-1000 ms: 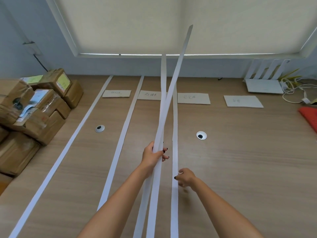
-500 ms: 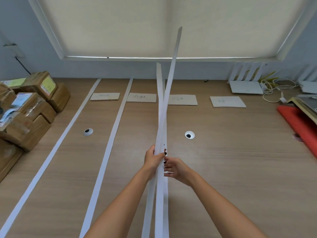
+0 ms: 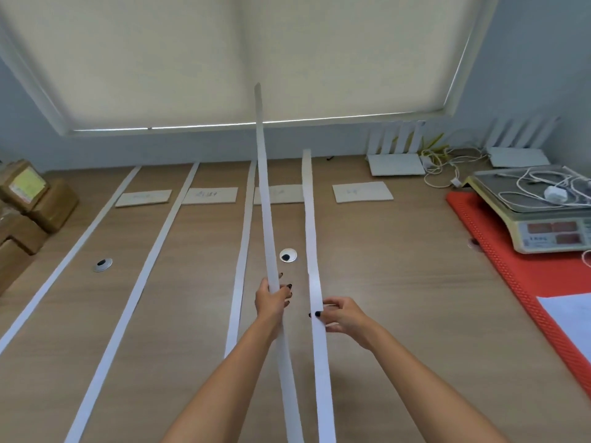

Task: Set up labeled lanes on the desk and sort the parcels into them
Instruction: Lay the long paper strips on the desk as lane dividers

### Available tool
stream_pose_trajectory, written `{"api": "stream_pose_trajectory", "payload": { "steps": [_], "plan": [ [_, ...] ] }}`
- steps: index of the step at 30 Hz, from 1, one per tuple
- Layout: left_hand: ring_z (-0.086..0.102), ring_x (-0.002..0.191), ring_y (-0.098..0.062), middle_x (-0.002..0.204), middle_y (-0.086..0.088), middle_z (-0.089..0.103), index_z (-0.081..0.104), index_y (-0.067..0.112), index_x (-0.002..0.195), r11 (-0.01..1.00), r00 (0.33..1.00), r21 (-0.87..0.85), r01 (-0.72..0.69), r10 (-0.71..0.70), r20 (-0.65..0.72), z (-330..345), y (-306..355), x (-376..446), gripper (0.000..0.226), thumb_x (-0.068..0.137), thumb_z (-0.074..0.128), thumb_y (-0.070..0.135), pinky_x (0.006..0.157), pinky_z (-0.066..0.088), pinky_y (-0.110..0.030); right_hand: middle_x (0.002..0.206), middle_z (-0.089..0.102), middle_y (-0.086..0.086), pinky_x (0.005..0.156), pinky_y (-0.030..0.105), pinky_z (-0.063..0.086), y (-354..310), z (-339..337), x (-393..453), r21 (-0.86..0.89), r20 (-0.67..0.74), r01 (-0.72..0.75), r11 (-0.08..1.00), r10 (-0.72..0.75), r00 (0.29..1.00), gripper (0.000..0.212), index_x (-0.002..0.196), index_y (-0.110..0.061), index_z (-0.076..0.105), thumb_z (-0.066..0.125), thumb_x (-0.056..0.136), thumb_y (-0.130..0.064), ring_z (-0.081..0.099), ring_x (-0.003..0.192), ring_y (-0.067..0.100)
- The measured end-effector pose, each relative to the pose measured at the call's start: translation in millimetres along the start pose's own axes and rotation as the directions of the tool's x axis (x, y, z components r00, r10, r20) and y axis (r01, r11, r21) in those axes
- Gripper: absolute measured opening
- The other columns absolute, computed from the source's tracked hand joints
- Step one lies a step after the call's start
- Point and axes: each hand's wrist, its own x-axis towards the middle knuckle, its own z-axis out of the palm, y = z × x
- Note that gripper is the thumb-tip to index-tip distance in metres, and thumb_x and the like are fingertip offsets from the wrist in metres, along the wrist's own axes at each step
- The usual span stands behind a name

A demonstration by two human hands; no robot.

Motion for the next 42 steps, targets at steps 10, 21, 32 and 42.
{"api": "stream_pose_trajectory", "payload": {
  "steps": [10,21,32,42],
  "plan": [
    [0.061,0.069,-0.017,0.091,-0.008,0.062,0.053,0.017,0.113,1.000,0.999,0.008,-0.030,0.030,0.025,89.0,-2.6,-40.5,0.031,0.087,0.051,0.002,0.064,0.050,-0.022,0.087,0.067,0.005,0.055,0.020,0.039,5.6,-84.9,-4.5,-0.136,-0.047,-0.127,0.983,0.122,0.991,0.025,0.111,-0.007,0.065,0.059,0.087,-0.005,0.057,0.062,0.012],
    [0.062,0.068,-0.016,0.084,-0.004,0.059,0.055,0.022,0.112,0.992,0.998,0.112,-0.060,0.056,0.038,86.1,-3.7,-25.3,0.031,0.087,0.053,0.004,0.066,0.054,-0.022,0.086,0.066,0.004,0.054,0.020,0.037,5.6,-92.0,29.9,-0.229,-0.056,-0.196,0.954,0.188,0.981,0.029,0.108,-0.010,0.068,0.051,0.086,-0.002,0.054,0.063,0.015],
    [0.063,0.068,-0.015,0.083,-0.003,0.060,0.054,0.023,0.112,0.992,0.996,0.094,-0.080,0.076,0.049,98.0,1.6,-0.1,0.030,0.088,0.054,0.005,0.064,0.052,-0.020,0.092,0.061,0.008,0.062,0.025,0.043,-0.1,-101.9,59.8,-0.361,-0.137,-0.233,0.903,0.196,0.971,0.030,0.115,-0.003,0.063,0.051,0.087,-0.004,0.052,0.066,0.015],
    [0.056,0.075,-0.019,0.084,-0.004,0.058,0.057,0.017,0.114,0.994,0.995,0.078,-0.075,0.069,0.075,153.7,-3.2,-17.8,0.030,0.086,0.057,0.005,0.070,0.049,-0.028,0.106,0.066,0.005,0.081,0.033,0.051,-8.4,-132.8,20.8,-0.235,0.089,-0.105,0.966,0.129,0.988,0.034,0.123,-0.010,0.058,0.052,0.090,-0.016,0.062,0.091,0.017]
  ]
}}
